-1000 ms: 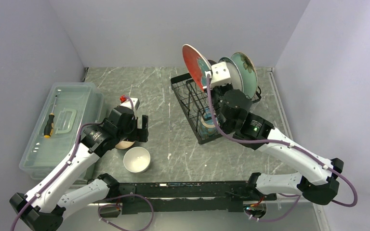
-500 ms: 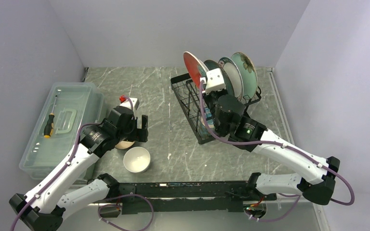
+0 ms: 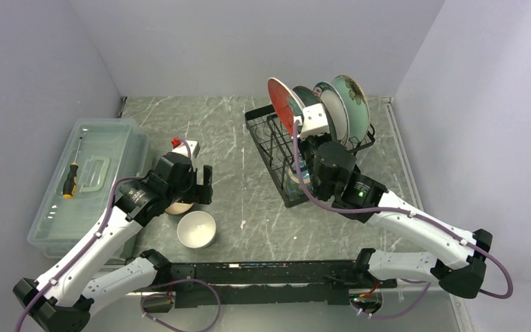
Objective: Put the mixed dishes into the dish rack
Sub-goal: Insert the plate into the dish rack.
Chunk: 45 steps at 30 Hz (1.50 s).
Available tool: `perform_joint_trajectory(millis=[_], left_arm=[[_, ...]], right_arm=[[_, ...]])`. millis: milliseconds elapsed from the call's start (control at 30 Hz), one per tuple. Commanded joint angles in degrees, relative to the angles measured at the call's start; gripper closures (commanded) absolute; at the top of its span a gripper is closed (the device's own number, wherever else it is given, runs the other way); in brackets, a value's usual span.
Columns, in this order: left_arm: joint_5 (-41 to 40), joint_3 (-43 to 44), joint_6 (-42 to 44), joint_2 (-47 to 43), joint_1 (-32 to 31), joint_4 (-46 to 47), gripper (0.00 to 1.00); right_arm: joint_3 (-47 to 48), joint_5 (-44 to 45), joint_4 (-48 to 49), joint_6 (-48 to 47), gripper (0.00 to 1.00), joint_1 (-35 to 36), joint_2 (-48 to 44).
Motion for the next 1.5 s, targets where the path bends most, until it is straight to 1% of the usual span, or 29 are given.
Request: perform_joint_trajectory(millis=[0, 200, 433, 700, 867, 1200, 1467], left_arm=[[-1.09, -0.11, 0.4, -0.3, -0.1, 0.91, 0.01], [-1.21, -0.01, 0.41, -0.03, -0.11, 0.84, 0.01], [-1.29, -0.11, 0.24, -0.27, -0.09, 0.85, 0.01], [-1.18, -0.12, 0.15, -0.37, -0.11, 0.75, 0.01], [-1.19, -0.11, 0.14, -0.42, -0.11, 0.76, 0.01], [-1.28, -0.09, 0.14, -0.38, -0.11, 0.73, 0.0], [-1.34, -0.11, 0.14, -0.55, -0.11, 0.67, 0.01]], right_arm=[[1.48, 1.42, 11.62, 2.65, 1.0, 0.06, -3.97], [1.62, 2.22, 11.26, 2.75, 1.0, 0.06, -4.33], [-1.23, 3.2, 12.13, 3.97, 1.0, 0.06, -4.96], [-2.37, 3.41, 11.2, 6.01, 1.0, -0.12, -5.02], [-2.28, 3.57, 10.2, 7.5, 1.0, -0.12, -4.84], [0.94, 4.77, 6.13, 10.42, 1.0, -0.12, -2.84], [0.1, 5.45, 4.77, 13.05, 1.0, -0.12, -2.54]])
